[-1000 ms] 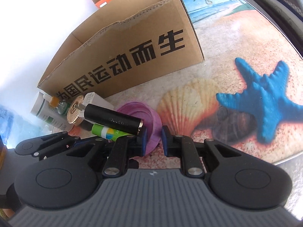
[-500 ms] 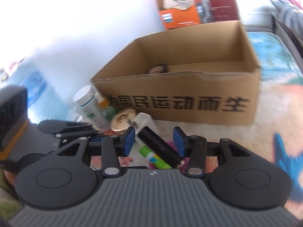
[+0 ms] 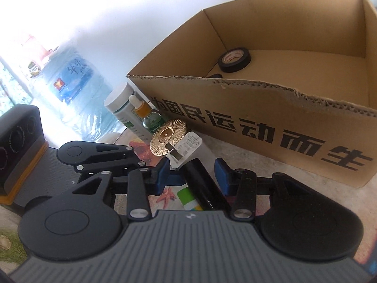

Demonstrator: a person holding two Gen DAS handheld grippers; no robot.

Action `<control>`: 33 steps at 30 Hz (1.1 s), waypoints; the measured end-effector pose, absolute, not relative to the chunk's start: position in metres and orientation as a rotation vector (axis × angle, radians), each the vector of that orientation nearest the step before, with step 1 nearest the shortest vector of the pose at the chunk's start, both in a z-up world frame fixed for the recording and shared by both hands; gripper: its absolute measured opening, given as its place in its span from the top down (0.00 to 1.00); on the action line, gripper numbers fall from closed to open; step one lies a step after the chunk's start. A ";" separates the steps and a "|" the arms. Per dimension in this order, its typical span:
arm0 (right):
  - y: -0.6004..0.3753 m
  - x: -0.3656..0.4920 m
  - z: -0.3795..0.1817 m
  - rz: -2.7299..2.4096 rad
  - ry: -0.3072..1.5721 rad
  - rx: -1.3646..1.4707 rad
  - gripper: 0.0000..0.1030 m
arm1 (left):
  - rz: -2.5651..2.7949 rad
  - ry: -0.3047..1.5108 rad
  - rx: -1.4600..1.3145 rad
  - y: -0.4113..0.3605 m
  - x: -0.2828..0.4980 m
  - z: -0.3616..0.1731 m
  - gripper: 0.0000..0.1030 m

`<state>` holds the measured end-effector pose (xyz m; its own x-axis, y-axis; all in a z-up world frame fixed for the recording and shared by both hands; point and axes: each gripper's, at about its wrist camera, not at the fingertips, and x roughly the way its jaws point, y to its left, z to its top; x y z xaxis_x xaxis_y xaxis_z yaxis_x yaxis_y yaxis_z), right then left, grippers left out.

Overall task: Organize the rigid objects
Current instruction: 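Lift the black tube and carry it toward the box with the right tool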

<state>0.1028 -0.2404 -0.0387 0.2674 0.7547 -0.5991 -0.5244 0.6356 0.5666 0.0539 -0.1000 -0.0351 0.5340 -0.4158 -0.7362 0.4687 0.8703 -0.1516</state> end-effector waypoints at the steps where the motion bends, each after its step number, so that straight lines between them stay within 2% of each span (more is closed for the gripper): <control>1: -0.242 0.104 -0.041 0.888 0.977 0.294 0.62 | -0.526 0.861 0.066 -0.100 0.054 -0.036 0.57; 4: -0.247 0.107 -0.045 0.900 0.993 0.319 0.68 | -0.521 0.862 0.060 -0.099 0.056 -0.037 0.61; 11: -0.255 0.097 -0.037 0.894 0.947 0.315 0.72 | -0.513 0.828 0.037 -0.097 0.055 -0.032 0.65; 17: -0.266 0.079 -0.024 0.845 0.869 0.330 0.77 | -0.500 0.779 0.042 -0.103 0.053 -0.023 0.74; 27: -0.278 0.049 0.002 0.729 0.739 0.377 0.79 | -0.513 0.700 0.050 -0.110 0.050 -0.006 0.78; 33: -0.268 0.043 0.042 0.687 0.674 0.328 0.79 | -0.518 0.649 0.034 -0.102 0.053 0.024 0.78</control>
<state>0.0429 -0.2675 0.0422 0.5755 0.6762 -0.4600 -0.4736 0.7341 0.4866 0.0529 -0.1021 0.0242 0.6750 -0.4499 -0.5848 0.4706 0.8729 -0.1285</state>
